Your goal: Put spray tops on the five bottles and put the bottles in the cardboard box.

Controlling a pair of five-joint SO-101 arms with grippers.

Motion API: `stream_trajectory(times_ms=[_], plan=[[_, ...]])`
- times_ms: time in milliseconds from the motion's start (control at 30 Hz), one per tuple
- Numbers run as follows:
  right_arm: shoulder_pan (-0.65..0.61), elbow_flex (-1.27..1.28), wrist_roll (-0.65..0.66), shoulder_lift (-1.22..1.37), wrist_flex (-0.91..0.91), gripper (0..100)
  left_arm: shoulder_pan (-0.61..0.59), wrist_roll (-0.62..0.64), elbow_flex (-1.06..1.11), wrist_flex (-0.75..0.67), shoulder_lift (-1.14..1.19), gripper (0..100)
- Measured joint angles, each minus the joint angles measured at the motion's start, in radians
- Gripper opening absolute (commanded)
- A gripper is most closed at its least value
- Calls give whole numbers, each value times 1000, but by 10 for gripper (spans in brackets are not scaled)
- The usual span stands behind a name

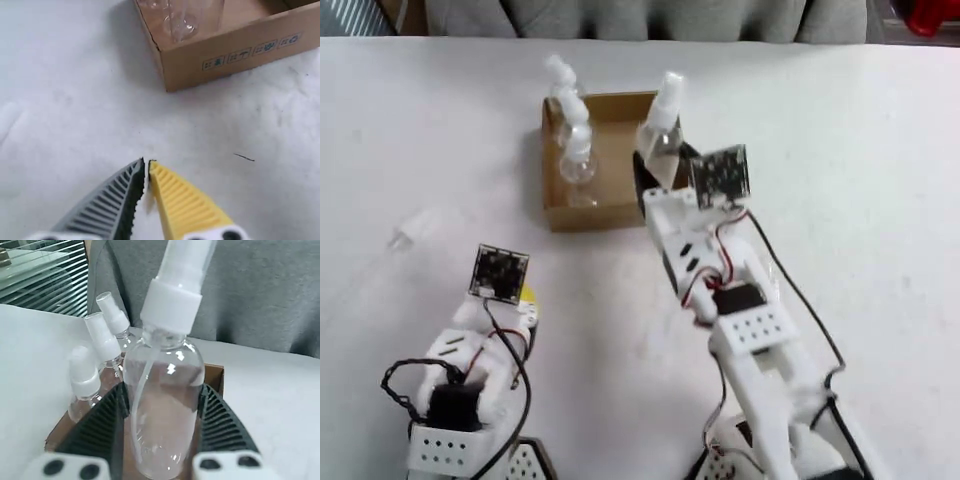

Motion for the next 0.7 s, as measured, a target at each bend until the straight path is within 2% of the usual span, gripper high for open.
stream_trajectory(times_ms=[700], plan=[[43, -446, 0, 569, 0, 15, 0, 0, 0, 0, 0, 20]])
